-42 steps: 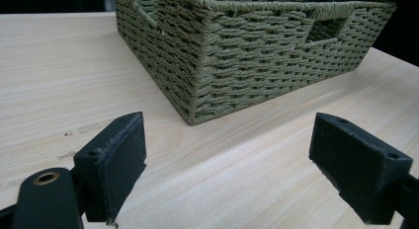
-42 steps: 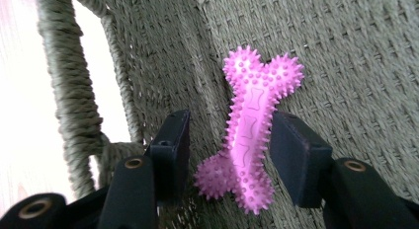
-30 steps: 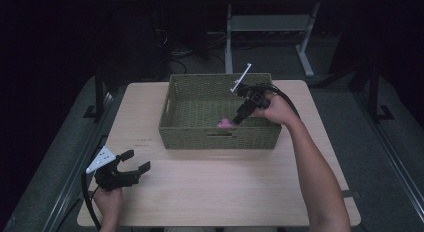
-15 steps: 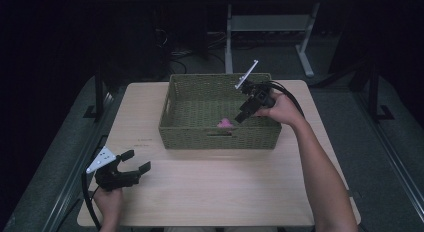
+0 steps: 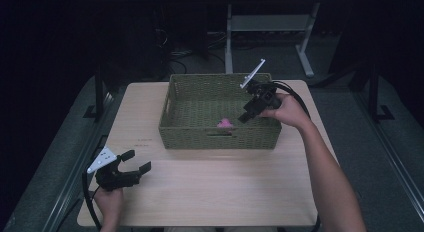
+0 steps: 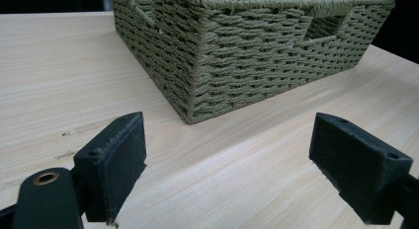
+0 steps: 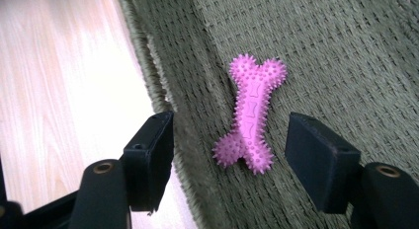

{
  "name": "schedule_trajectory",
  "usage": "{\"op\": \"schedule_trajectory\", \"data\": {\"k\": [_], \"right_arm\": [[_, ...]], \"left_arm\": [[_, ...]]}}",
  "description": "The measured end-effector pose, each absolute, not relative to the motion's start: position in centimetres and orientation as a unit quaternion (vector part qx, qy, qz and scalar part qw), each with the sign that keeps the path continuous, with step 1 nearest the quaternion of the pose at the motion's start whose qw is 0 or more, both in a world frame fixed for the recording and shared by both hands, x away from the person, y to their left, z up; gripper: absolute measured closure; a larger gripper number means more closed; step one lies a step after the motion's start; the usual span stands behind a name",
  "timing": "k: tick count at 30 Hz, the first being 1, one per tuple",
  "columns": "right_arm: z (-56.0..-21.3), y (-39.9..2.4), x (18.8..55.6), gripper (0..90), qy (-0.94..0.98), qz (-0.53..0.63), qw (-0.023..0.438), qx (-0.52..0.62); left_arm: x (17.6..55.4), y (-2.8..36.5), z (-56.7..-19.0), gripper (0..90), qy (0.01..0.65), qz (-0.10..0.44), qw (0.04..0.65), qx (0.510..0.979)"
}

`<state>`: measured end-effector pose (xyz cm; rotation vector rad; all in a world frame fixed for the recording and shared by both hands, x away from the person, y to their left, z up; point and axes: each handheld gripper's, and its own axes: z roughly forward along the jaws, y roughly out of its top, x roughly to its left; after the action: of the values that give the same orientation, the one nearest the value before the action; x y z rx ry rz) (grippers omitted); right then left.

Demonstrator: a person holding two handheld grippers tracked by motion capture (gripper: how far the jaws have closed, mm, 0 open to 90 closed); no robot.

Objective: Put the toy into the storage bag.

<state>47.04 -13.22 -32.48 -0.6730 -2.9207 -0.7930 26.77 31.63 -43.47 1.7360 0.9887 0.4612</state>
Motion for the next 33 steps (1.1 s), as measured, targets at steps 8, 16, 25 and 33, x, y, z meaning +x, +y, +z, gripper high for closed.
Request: {"op": "schedule_trajectory", "data": {"k": [8, 16, 25, 33], "right_arm": [[-31.7, -13.5, 45.8, 33.6, -0.942, -0.261, 0.012, -0.211], [-31.4, -14.3, 44.5, 32.9, -0.939, -0.271, 0.008, -0.213], [-31.0, -14.9, 43.0, 32.3, -0.937, -0.282, 0.004, -0.208], [-31.4, -15.7, 41.5, 31.4, -0.933, -0.291, 0.004, -0.21]], "left_arm": [[26.8, 31.6, -43.5, 13.9, 0.412, 0.193, 0.518, 0.725], [26.8, 31.6, -43.5, 13.9, 0.411, 0.192, 0.518, 0.725], [26.8, 31.5, -43.5, 13.9, 0.411, 0.192, 0.517, 0.726], [26.8, 31.4, -43.5, 13.9, 0.411, 0.192, 0.517, 0.726]]}}
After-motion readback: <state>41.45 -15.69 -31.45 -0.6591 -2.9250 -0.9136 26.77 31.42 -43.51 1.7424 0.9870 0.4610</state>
